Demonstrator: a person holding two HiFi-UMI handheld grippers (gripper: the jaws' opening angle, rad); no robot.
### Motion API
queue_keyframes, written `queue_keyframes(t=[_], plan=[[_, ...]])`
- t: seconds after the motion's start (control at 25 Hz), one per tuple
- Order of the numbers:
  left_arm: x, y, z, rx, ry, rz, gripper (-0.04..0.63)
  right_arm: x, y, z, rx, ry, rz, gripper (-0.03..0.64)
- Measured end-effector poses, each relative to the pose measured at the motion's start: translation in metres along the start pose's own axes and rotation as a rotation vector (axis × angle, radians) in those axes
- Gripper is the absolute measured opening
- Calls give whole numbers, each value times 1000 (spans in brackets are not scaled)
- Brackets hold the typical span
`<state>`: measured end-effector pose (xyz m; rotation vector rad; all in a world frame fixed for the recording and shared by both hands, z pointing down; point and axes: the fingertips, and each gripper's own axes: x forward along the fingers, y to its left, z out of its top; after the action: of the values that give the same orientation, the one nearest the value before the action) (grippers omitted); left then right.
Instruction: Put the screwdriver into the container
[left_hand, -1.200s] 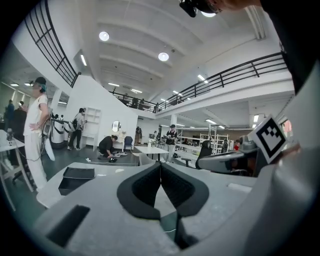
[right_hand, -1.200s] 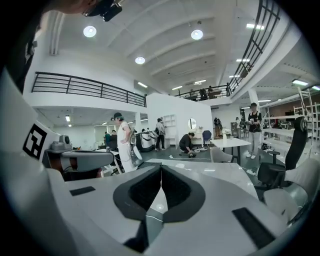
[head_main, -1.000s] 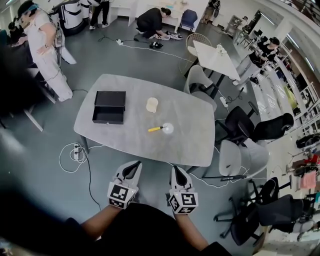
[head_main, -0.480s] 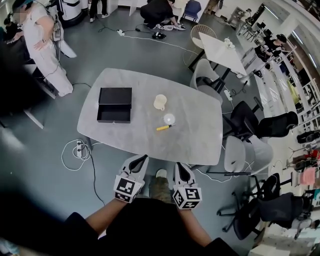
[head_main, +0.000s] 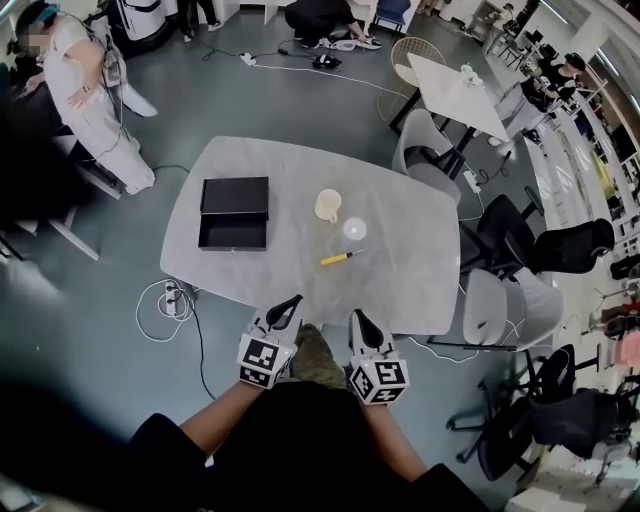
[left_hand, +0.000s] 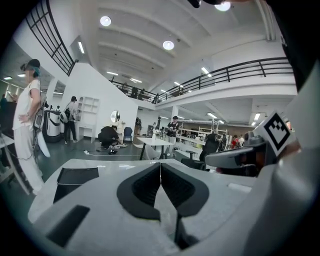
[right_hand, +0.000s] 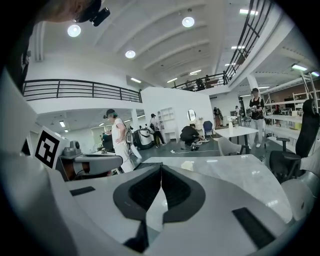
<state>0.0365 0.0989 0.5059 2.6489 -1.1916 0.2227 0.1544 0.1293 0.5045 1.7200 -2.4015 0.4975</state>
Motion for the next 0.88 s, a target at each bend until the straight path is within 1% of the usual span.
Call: queue_keyframes(t=[0.08, 0.2, 0.36, 0.44, 0.52, 0.64, 0.76, 0.88], plan=[[19, 8, -3, 6, 32, -9, 17, 16, -10, 4, 9, 2, 1, 12], [54, 15, -13, 18, 88, -56, 17, 38, -27, 13, 32, 1, 5, 12], [113, 25, -33, 70, 176, -103, 18, 71, -59, 23, 41, 4, 11, 12], [142, 26, -37, 78, 205, -118, 18, 85, -78, 25, 49, 17, 8, 12], [168, 26, -46, 77, 243, -155, 18, 101, -96, 26, 50, 33, 6, 12], [198, 31, -83, 75, 360, -212, 20, 124, -118, 23, 81, 63, 17, 12], [231, 39, -111, 75, 440, -218, 20, 144, -143, 16, 129, 85, 38, 12], [259, 46, -128, 34, 513, -227, 28, 162, -164, 15, 171, 96, 46, 12]])
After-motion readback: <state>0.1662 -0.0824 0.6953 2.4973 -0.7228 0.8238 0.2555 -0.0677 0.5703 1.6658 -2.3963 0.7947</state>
